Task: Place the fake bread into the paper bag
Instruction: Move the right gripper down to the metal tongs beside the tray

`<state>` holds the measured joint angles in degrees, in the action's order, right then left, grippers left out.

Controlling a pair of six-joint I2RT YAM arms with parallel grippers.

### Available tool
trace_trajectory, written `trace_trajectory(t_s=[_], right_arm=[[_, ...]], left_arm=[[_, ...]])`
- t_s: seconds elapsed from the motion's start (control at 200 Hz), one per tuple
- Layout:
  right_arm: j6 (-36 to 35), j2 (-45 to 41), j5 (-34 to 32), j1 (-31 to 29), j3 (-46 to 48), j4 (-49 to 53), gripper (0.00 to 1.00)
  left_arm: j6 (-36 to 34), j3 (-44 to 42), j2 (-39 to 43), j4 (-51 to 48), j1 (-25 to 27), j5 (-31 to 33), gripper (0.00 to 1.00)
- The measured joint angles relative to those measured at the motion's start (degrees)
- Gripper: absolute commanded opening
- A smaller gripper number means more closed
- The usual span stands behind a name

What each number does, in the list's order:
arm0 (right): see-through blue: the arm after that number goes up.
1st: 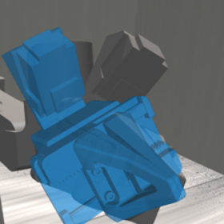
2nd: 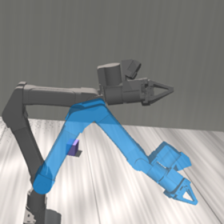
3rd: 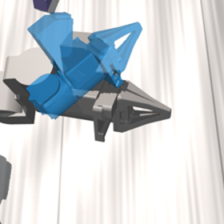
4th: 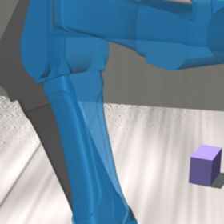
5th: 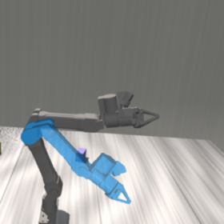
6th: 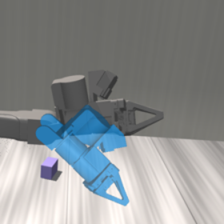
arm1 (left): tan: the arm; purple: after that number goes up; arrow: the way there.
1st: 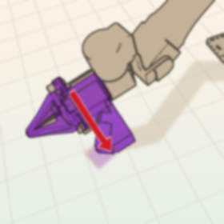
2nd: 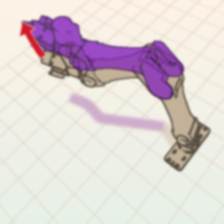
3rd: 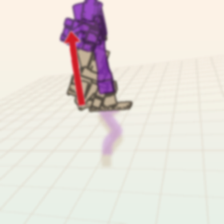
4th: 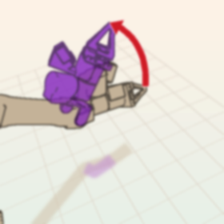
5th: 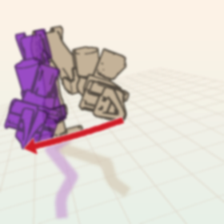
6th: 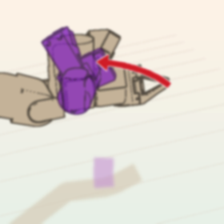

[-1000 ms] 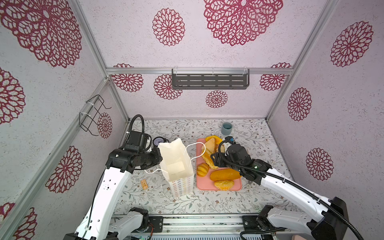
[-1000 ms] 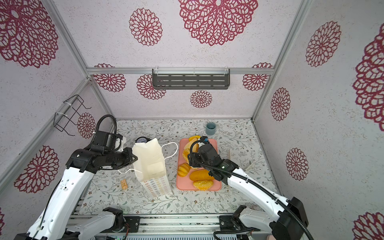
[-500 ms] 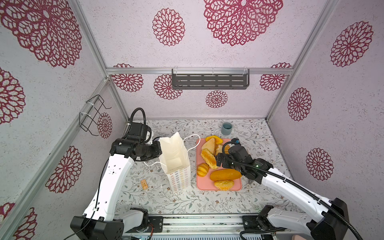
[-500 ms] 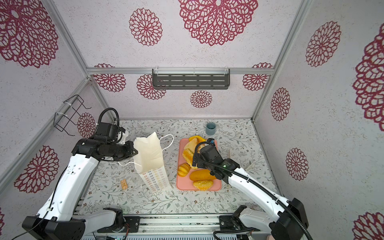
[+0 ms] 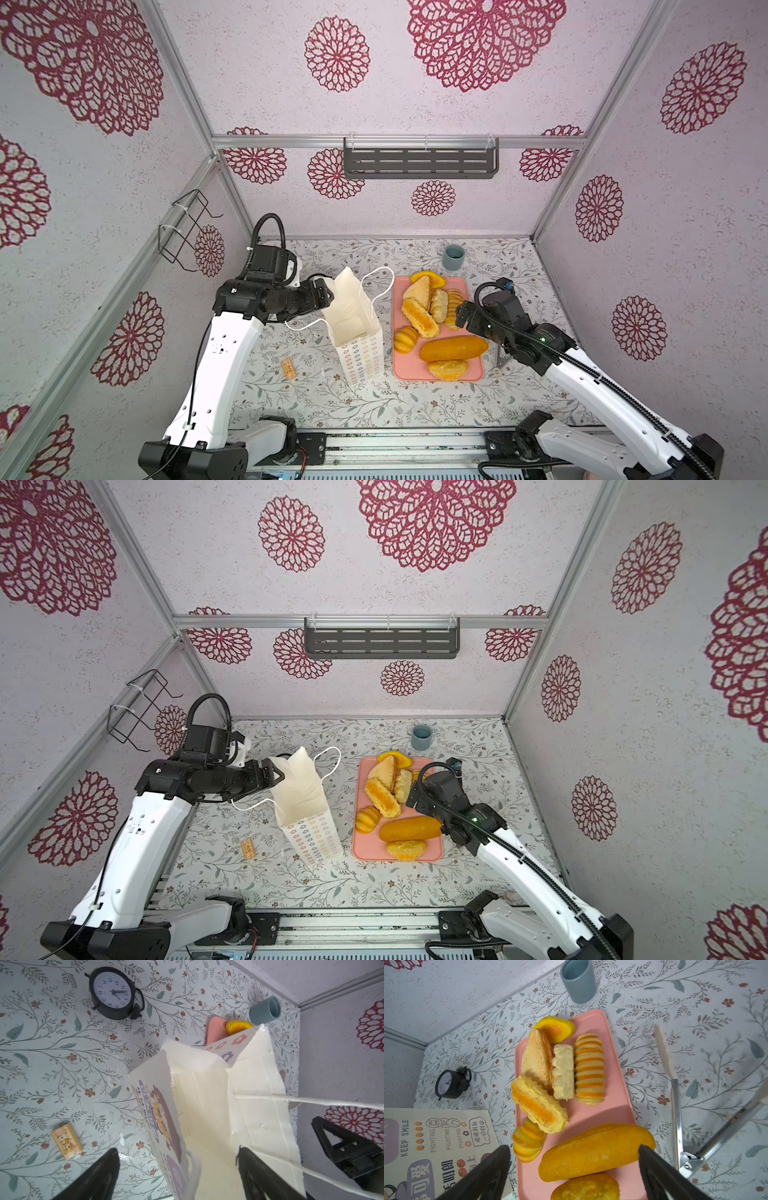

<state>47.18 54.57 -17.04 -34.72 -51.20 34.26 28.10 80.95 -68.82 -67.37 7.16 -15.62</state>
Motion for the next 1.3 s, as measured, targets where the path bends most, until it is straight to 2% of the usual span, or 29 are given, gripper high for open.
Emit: trace_trajectory(t_s=[0.23, 0.495, 0.746, 0.996, 1.301], right_arm=[[-0.6, -6.8, -3.4, 1.6, -0.4, 5.5, 0.94], [-4.7, -3.4, -3.8, 4.2, -4.8, 12.6, 0.93], [-5.6, -3.1, -0.5, 15.4, -0.7, 14.6, 0.92], [-5.6, -2.9, 6.4, 27.2, 6.6, 14.4, 0.91], [-5.0, 2.3, 10.1, 29.1, 10.0, 10.2, 0.86]], left_arm=[[0.0, 4.6, 1.7, -1.2, -1.5, 1.6, 0.97], [-0.3, 11.6, 4.1, -4.2, -3.7, 5.2, 0.97], [-0.5, 19.9, 4.6, -6.9, -3.5, 9.0, 0.97], [-0.5, 18.5, 4.7, -6.4, 1.7, 13.0, 0.97], [-1.2, 11.7, 5.8, -1.9, 1.9, 13.9, 0.97]])
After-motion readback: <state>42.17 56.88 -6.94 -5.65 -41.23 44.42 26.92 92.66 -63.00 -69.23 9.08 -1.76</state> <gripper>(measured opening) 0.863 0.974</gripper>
